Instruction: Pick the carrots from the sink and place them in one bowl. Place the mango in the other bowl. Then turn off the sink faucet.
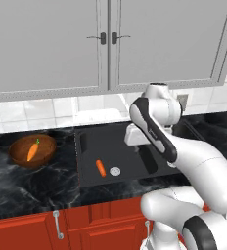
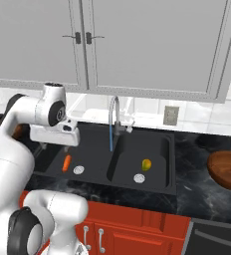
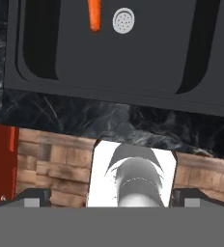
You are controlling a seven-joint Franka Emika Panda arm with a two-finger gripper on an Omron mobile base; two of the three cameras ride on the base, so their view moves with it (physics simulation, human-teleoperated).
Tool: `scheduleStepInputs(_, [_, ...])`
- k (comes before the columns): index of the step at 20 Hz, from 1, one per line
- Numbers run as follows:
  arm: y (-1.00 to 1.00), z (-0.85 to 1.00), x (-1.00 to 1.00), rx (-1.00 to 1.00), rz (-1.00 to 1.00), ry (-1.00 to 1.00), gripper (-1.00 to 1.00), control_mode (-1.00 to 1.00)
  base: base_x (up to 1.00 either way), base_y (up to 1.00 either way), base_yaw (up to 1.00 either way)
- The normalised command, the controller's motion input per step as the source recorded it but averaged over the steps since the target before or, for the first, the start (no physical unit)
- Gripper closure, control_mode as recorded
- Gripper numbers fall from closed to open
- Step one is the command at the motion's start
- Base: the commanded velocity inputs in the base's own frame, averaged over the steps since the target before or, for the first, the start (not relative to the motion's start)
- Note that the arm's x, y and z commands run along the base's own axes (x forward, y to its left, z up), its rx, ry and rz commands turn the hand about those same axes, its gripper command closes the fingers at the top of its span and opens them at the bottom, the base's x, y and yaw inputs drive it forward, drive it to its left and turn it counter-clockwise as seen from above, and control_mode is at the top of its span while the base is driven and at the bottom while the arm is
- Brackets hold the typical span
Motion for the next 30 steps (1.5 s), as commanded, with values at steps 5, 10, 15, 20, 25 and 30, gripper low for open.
scheduleStepInputs(5, [0.03, -0.38, 0.12, 0.03, 0.00, -0.23, -1.00, -1.00, 0.00, 0.00, 0.00])
scheduleStepInputs(10, [0.11, -0.33, 0.10, 0.06, 0.00, -0.21, -1.00, -1.00, 0.00, 0.00, 0.00])
scheduleStepInputs(15, [0.23, -0.05, 0.23, 0.10, 0.00, 0.01, -1.00, -1.00, 0.00, 0.00, 0.00])
scheduleStepInputs(20, [0.17, 0.00, 0.19, 0.04, 0.00, 0.06, -1.00, -1.00, 0.00, 0.00, 0.00])
scheduleStepInputs(25, [0.09, -0.08, 0.16, 0.00, 0.00, 0.00, -1.00, -1.00, 0.00, 0.00, 0.00])
scheduleStepInputs(30, [0.10, -0.18, 0.29, 0.00, 0.00, 0.00, -1.00, -1.00, 0.00, 0.00, 0.00])
